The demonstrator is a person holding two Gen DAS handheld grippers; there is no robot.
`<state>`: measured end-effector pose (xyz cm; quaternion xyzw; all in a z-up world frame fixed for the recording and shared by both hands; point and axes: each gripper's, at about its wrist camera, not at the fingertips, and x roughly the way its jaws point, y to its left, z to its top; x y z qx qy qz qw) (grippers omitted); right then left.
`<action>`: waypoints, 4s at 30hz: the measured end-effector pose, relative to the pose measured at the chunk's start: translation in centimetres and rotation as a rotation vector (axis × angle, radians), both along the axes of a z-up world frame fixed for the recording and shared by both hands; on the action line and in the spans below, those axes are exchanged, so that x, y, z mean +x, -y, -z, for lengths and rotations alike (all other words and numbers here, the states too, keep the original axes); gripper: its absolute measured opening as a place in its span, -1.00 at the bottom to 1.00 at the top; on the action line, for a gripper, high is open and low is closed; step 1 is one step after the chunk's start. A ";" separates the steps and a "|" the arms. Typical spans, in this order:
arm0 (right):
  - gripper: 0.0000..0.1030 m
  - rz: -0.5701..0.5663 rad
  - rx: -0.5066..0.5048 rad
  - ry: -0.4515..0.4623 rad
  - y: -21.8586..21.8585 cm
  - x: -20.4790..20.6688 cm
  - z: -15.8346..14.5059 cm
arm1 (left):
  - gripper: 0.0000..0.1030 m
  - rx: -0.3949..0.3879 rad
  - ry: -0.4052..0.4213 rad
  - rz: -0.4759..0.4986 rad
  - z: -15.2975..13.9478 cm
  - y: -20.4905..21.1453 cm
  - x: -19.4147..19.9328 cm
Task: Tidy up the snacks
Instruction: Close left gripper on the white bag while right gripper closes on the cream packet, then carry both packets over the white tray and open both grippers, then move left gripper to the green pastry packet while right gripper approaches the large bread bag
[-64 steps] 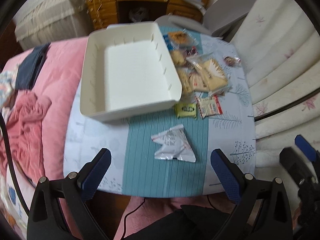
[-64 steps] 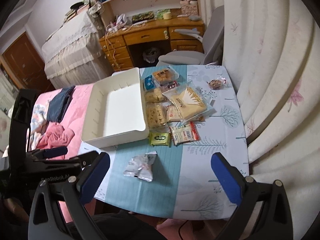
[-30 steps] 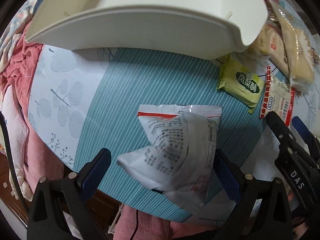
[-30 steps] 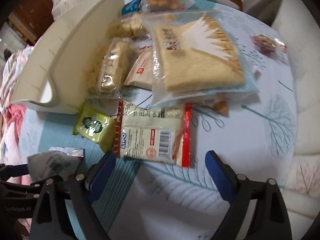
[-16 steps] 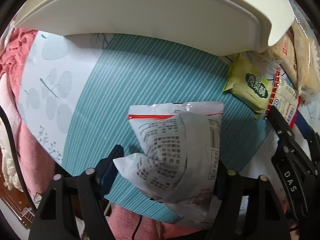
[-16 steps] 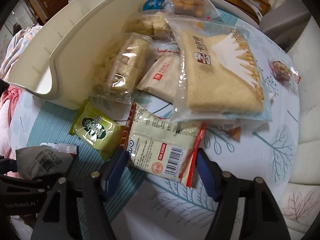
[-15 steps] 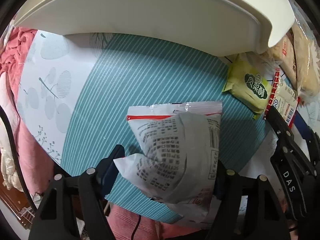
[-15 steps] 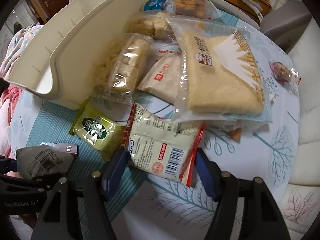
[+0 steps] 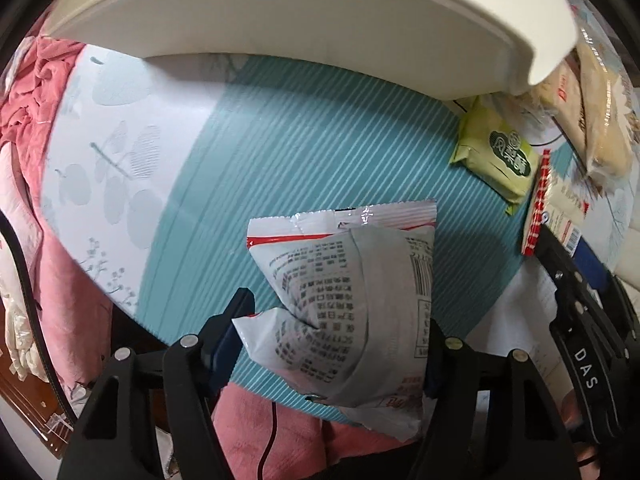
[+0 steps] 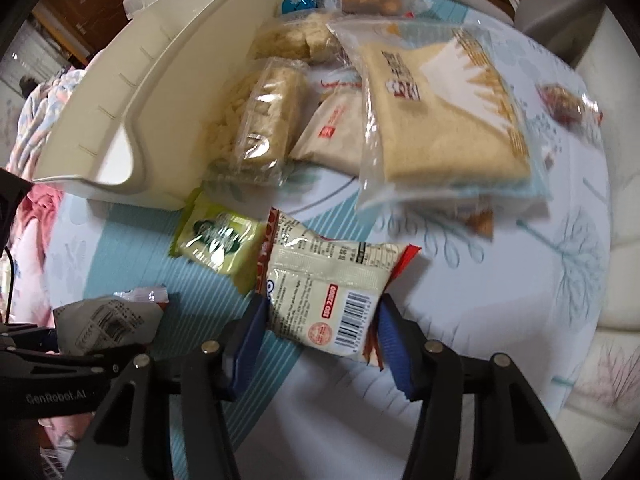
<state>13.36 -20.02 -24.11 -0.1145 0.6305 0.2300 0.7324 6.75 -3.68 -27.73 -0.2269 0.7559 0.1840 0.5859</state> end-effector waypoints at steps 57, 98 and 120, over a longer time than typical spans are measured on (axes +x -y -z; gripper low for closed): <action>0.61 0.363 0.326 0.420 -16.6 -3.7 -13.8 | 0.87 -0.056 0.654 0.416 -19.8 -20.1 10.3; 0.75 0.413 0.325 0.359 1.5 -4.6 -15.0 | 0.87 -0.030 0.724 0.278 -19.4 -4.8 0.9; 0.90 0.290 0.185 0.322 7.7 3.6 -10.5 | 0.87 0.000 0.561 0.214 -9.4 4.9 1.4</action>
